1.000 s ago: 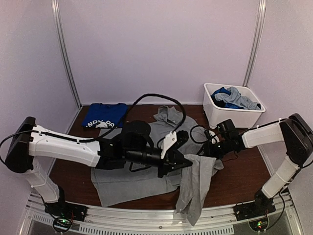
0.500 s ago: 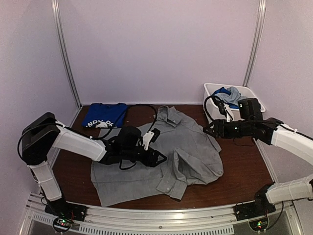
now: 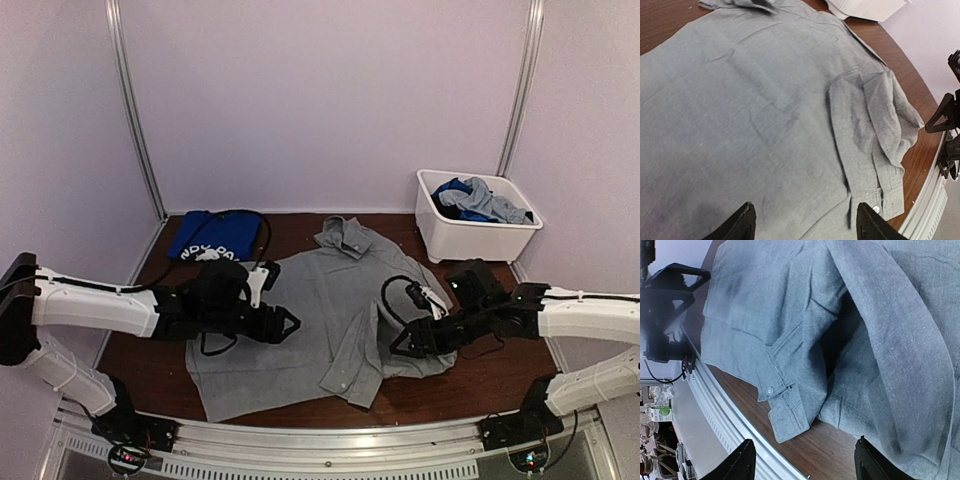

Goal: Fold and stack the mixed laundry pile
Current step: Pick up the flattened shirt from the center of the board.

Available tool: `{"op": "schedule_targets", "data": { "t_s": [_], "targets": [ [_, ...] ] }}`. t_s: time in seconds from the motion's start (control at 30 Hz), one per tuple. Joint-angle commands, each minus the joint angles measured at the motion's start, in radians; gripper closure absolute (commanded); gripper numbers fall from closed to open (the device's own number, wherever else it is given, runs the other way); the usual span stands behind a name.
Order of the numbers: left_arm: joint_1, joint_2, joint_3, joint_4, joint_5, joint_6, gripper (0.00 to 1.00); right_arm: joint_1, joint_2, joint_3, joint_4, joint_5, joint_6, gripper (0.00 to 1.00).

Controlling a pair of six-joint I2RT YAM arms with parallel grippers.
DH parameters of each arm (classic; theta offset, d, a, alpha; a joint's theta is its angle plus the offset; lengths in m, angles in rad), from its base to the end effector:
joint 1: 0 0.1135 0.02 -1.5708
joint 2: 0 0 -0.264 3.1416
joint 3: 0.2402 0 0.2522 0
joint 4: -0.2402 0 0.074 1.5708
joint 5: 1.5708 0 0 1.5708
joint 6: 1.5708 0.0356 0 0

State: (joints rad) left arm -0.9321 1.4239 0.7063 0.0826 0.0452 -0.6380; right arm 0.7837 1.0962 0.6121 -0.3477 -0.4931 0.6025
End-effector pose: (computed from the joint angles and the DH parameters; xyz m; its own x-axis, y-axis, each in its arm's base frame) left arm 0.1737 -0.2367 0.1938 -0.7747 0.0453 -0.6307 0.4511 0.7386 -0.5010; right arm 0.1404 0.1637 0.2095 -0.9117 -0.2038 -0.3567 -0.4017 0.6243 0.6700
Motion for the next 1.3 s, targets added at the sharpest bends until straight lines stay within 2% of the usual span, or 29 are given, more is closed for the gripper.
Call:
{"op": "schedule_targets", "data": {
  "t_s": [0.0,0.13,0.33,0.4,0.43,0.5,0.57,0.67,0.87,0.97,1.1,1.27],
  "targets": [
    [0.007,-0.16,-0.088,-0.206,-0.126,-0.148,0.3,0.042,0.112,0.004,0.138,0.036,0.051,0.32],
    [0.007,-0.267,-0.169,-0.269,-0.114,-0.257,0.3,0.07,0.244,0.04,0.2,0.062,0.055,0.32],
    [0.006,-0.296,-0.233,-0.356,-0.107,-0.35,0.32,0.072,0.409,0.099,0.265,0.103,0.05,0.32],
    [0.007,-0.28,-0.232,-0.397,-0.146,-0.369,0.32,0.072,0.451,0.119,0.294,0.101,0.043,0.4],
    [0.011,-0.264,-0.228,-0.418,-0.171,-0.374,0.33,0.072,0.472,0.135,0.301,0.099,0.039,0.48],
    [0.043,-0.231,-0.221,-0.42,-0.185,-0.357,0.34,0.072,0.495,0.166,0.319,0.092,0.038,0.71],
    [0.119,-0.191,-0.218,-0.393,-0.16,-0.315,0.37,0.071,0.493,0.18,0.344,0.077,0.041,0.85],
    [0.259,-0.106,-0.2,-0.323,-0.091,-0.221,0.4,0.061,0.478,0.211,0.345,0.054,0.037,1.0],
    [0.424,0.171,-0.031,-0.261,-0.001,-0.045,0.45,0.03,0.353,0.22,0.34,0.047,0.026,1.0],
    [0.458,0.232,0.069,-0.275,0.006,0.018,0.45,0.002,0.279,0.213,0.322,0.044,0.018,1.0],
    [0.455,0.083,0.052,-0.282,0.062,0.026,0.38,-0.018,0.183,0.216,0.309,0.015,0.006,1.0],
    [0.4,-0.306,-0.115,-0.477,0.037,-0.106,0.37,-0.015,0.11,0.201,0.316,-0.038,0.019,1.0]
  ]
}}
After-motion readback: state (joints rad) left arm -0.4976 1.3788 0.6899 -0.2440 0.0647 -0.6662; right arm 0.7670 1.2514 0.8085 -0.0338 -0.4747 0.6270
